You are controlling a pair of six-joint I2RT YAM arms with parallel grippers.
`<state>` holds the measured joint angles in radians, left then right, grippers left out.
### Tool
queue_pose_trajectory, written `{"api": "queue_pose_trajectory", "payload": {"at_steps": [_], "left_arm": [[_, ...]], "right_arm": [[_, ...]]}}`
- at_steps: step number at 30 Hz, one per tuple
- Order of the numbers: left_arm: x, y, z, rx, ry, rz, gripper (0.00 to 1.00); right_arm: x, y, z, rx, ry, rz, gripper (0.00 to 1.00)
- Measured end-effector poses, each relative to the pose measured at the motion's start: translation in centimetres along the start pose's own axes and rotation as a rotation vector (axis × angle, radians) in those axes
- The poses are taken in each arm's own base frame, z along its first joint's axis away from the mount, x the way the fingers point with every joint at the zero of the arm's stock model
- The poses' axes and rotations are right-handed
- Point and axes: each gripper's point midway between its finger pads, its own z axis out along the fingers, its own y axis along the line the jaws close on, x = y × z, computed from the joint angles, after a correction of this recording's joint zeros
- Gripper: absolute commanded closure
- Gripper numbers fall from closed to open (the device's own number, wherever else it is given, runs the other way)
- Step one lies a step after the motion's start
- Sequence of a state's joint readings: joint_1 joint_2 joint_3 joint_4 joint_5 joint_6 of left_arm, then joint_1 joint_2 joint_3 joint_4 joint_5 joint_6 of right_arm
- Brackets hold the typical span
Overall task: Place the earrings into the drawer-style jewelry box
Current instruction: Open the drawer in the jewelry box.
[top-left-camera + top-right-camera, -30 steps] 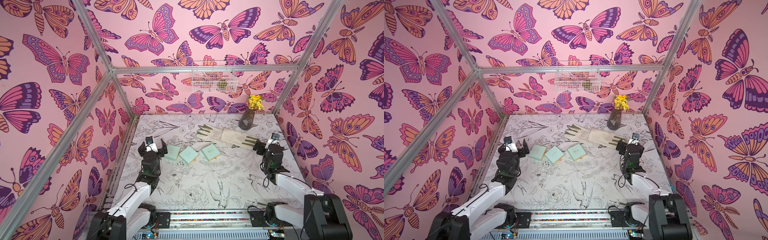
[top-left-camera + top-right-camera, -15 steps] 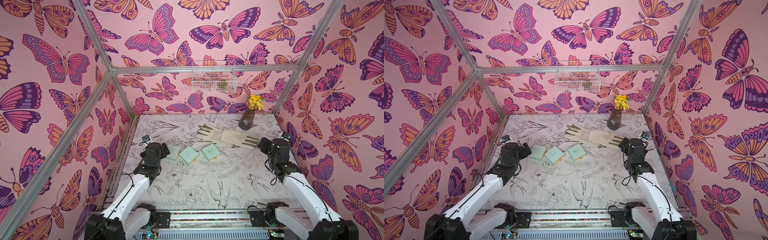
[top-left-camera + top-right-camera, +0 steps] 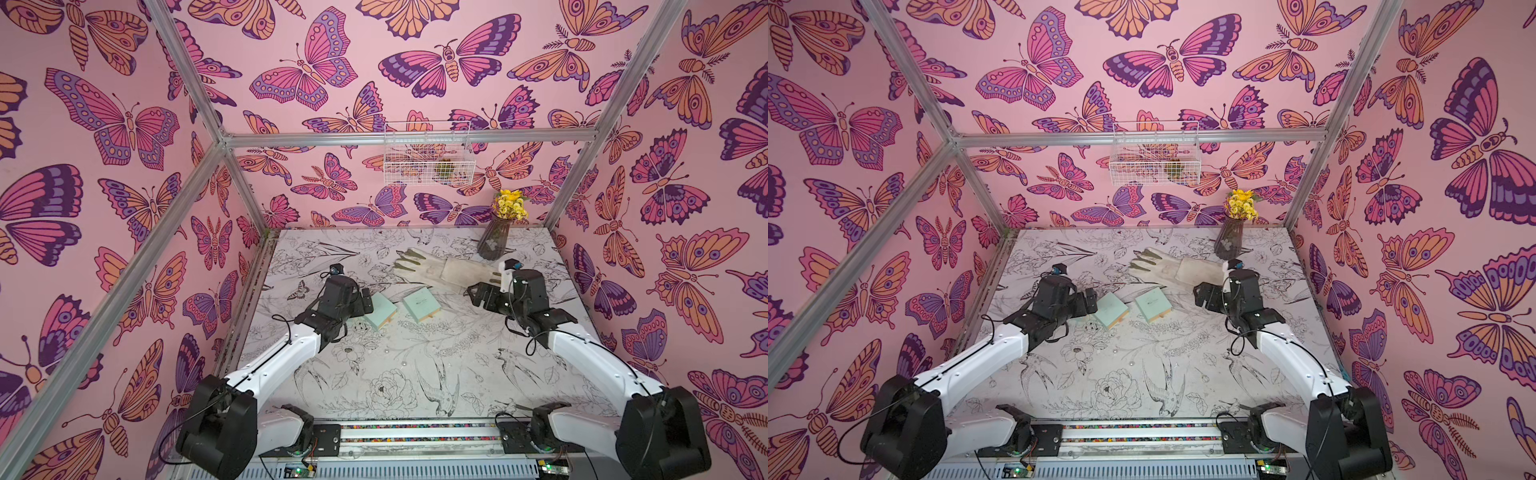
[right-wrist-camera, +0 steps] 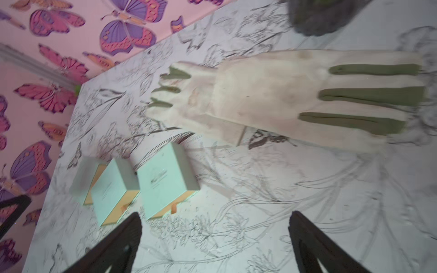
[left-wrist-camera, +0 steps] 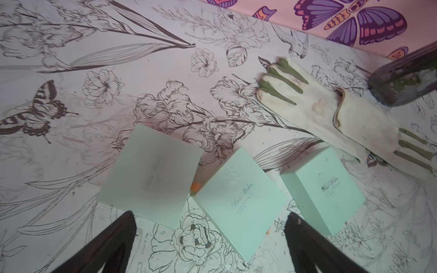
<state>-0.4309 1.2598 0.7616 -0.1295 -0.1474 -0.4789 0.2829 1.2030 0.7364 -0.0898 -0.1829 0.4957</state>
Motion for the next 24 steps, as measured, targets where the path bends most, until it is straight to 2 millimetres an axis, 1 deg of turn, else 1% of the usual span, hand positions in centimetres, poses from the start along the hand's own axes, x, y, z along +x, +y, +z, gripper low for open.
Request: {"api": "queue_pose_trajectory", "payload": {"at_steps": [2, 4, 9, 11, 15, 18, 24], "left_arm": [[0.4, -0.8, 0.3, 0.031, 0.022, 0.005, 0.01], [0.8, -1.3, 0.7, 0.059, 0.042, 0.006, 0.01], [2.1, -2.8, 1.5, 0.142, 0.106, 0.006, 0.01], [2.6, -3.3, 1.8, 0.169, 0.128, 0.005, 0.01], [3.0, -3.8, 2.1, 0.196, 0.154, -0.003, 0.01], [2.9, -4.2, 2.4, 0.217, 0.165, -0.019, 0.01], [2.1, -3.6, 2.7, 0.241, 0.168, -0.076, 0.01]], "right_arm": [[0.6, 2.2, 0.4, -0.057, 0.025, -0.038, 0.02], [1.4, 3.7, 0.9, -0.102, 0.047, -0.062, 0.02], [4.0, 6.5, 2.0, -0.166, 0.113, -0.116, 0.05], [5.0, 7.7, 2.3, -0.191, 0.132, -0.135, 0.10], [6.1, 9.2, 2.8, -0.228, 0.148, -0.148, 0.16], [6.8, 10.1, 3.3, -0.249, 0.165, -0.143, 0.21], [8.0, 12.3, 4.8, -0.276, 0.224, -0.149, 0.35]]}}
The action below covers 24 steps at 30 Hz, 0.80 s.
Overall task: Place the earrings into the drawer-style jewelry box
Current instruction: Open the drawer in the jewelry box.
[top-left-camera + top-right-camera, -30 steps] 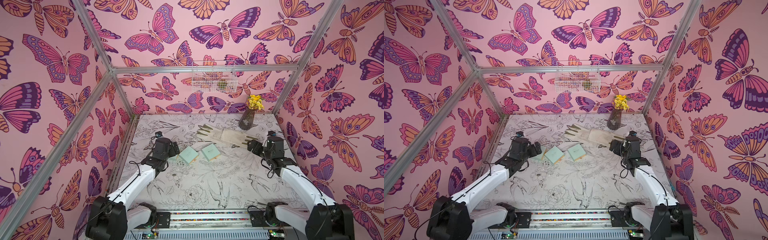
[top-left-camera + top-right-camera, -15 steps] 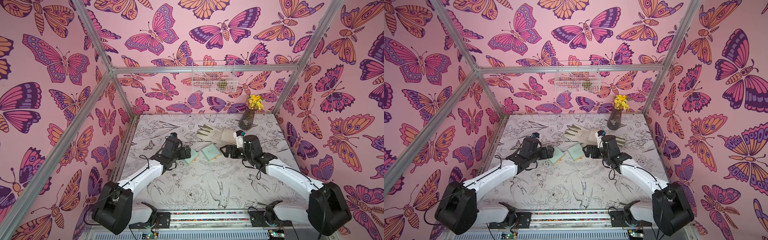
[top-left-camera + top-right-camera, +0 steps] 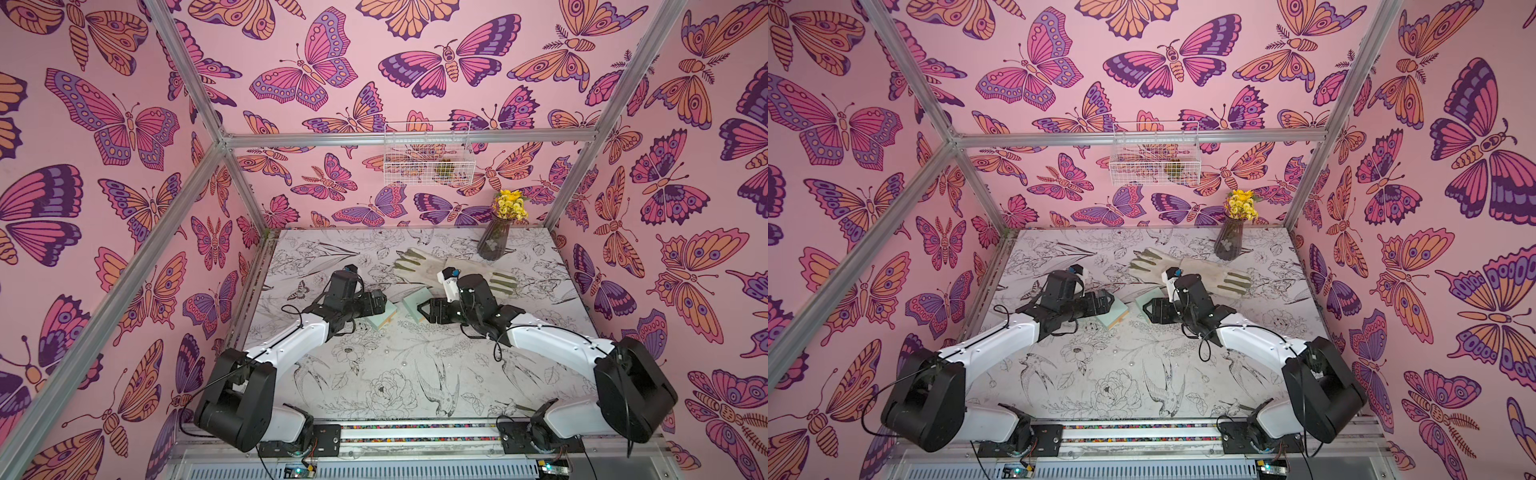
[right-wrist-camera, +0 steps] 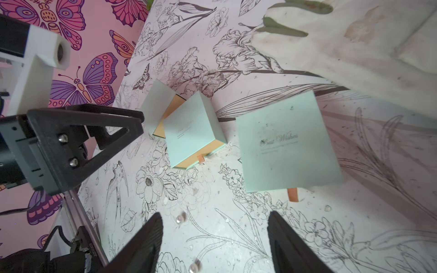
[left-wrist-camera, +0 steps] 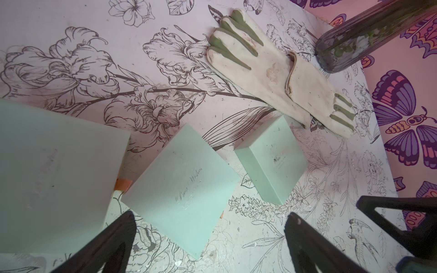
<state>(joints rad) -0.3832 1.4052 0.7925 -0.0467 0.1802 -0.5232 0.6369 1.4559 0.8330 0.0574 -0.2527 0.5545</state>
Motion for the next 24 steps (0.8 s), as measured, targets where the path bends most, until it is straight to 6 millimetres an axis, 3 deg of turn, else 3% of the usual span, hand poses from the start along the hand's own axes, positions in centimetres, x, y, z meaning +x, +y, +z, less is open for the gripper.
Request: {"api": "queue_pose_trajectory", "payload": {"at_steps": [8, 14, 17, 21, 24], "left_arm": [[-1.1, 1.2, -0.3, 0.023, -0.018, -0.065, 0.04], [-1.1, 1.7, -0.2, 0.030, -0.010, -0.076, 0.17], [-0.7, 1.7, 0.4, 0.039, 0.016, -0.071, 0.18], [-0.2, 1.1, 1.7, 0.059, 0.061, -0.036, 0.18], [0.0, -0.8, 2.7, 0.093, 0.086, 0.022, 0.18]], "right_arm": [[0.2, 1.3, 2.1, -0.022, 0.090, 0.002, 0.54], [1.9, 0.9, 4.1, -0.025, 0.195, 0.027, 0.60], [3.0, 0.6, 4.8, -0.015, 0.237, 0.036, 0.66], [3.5, -0.2, 4.9, 0.035, 0.247, 0.064, 0.73], [3.1, -1.3, 4.3, 0.064, 0.214, 0.109, 0.74]]}}
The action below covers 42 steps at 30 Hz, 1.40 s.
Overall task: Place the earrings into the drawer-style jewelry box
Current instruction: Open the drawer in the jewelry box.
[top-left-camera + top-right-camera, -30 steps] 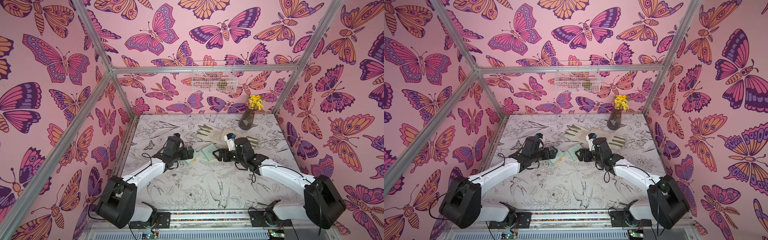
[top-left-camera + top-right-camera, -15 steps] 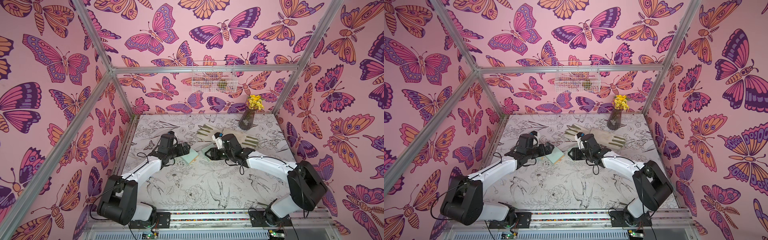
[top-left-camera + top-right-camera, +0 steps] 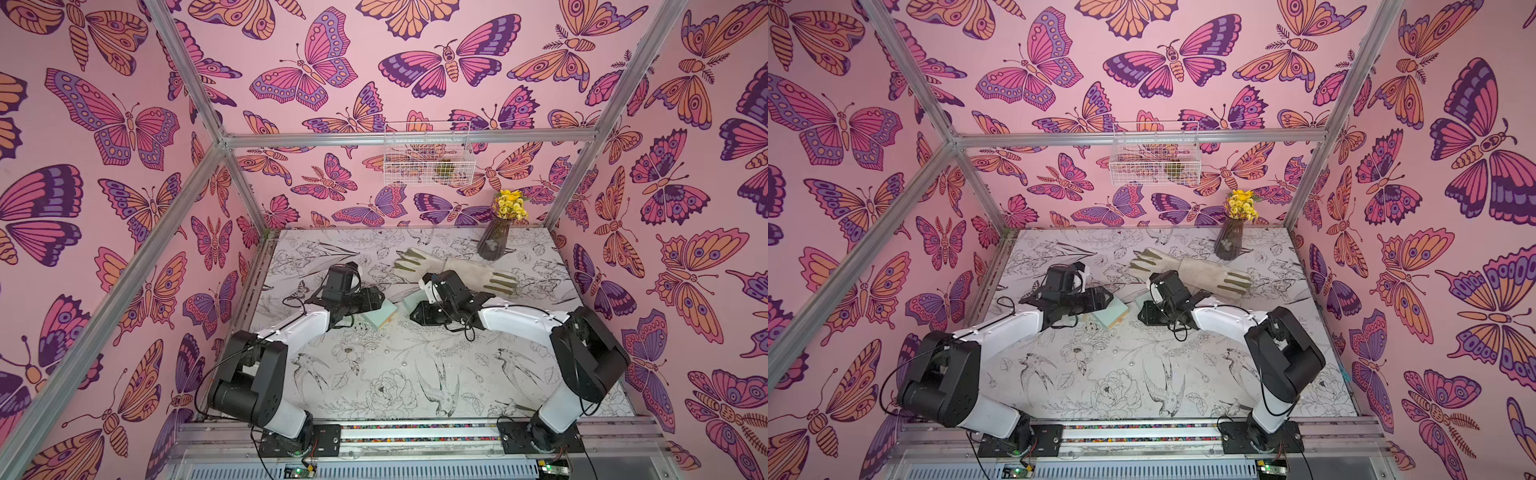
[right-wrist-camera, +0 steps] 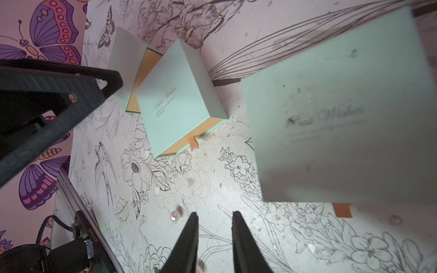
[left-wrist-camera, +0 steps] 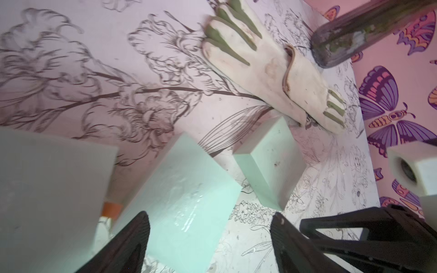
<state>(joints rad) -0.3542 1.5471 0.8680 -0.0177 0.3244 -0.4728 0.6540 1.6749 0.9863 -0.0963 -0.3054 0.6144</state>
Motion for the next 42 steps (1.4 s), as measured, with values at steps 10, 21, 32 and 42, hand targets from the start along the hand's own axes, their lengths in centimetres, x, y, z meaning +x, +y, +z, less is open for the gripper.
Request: {"api": "queue_pose_trajectory", "payload": {"at_steps": [10, 21, 32, 42], "left_arm": [[-1.1, -6.4, 5.4, 0.109, 0.069, 0.177, 0.25], [-1.1, -7.0, 10.1, 0.069, 0.158, 0.312, 0.25], [-0.2, -7.1, 12.7, 0.068, 0.244, 0.372, 0.29], [0.8, -7.0, 13.6, 0.073, 0.289, 0.385, 0.38]], "right_arm": [[0.5, -5.4, -1.8, 0.041, -0.049, 0.189, 0.77], [0.6, -6.7, -2.0, 0.020, -0.055, 0.257, 0.77], [0.5, -6.8, -1.8, 0.018, -0.057, 0.267, 0.77], [0.7, -7.0, -1.5, 0.023, -0.052, 0.269, 0.77]]}}
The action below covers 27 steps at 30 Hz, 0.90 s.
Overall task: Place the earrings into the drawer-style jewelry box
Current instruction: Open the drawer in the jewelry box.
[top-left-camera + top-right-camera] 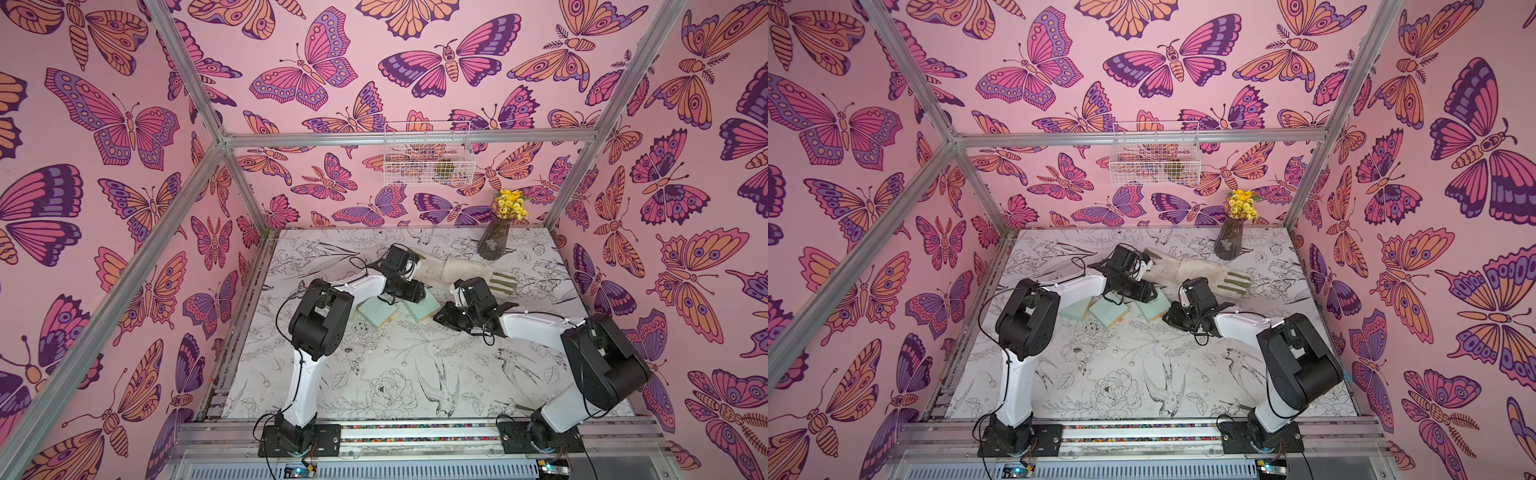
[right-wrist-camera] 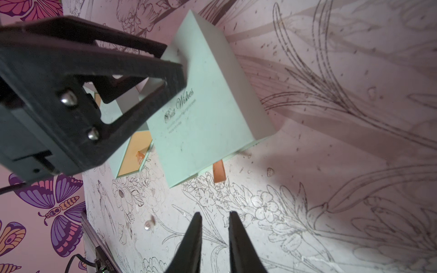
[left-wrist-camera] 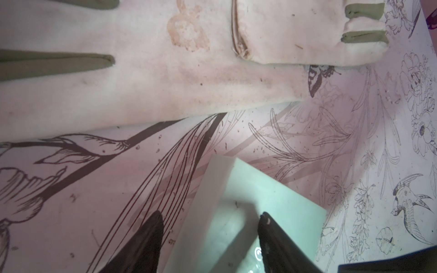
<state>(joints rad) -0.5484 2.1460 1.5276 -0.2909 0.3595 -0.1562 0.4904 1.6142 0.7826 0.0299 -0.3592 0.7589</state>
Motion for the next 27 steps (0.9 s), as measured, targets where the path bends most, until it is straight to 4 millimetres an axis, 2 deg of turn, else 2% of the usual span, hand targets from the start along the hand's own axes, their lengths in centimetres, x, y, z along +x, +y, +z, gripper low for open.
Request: {"api": "queue_pose_trajectory", "payload": {"at_steps": [15, 27], "left_arm": [[0.1, -0.2, 0.2, 0.008, 0.012, 0.009, 0.40], [-0.1, -0.3, 0.3, 0.010, 0.014, 0.015, 0.40]], "right_arm": [[-0.8, -1.0, 1.8, 0.023, 0.019, 0.006, 0.77], [-1.1, -0.5, 3.0, -0.006, 0.047, 0.001, 0.76]]}}
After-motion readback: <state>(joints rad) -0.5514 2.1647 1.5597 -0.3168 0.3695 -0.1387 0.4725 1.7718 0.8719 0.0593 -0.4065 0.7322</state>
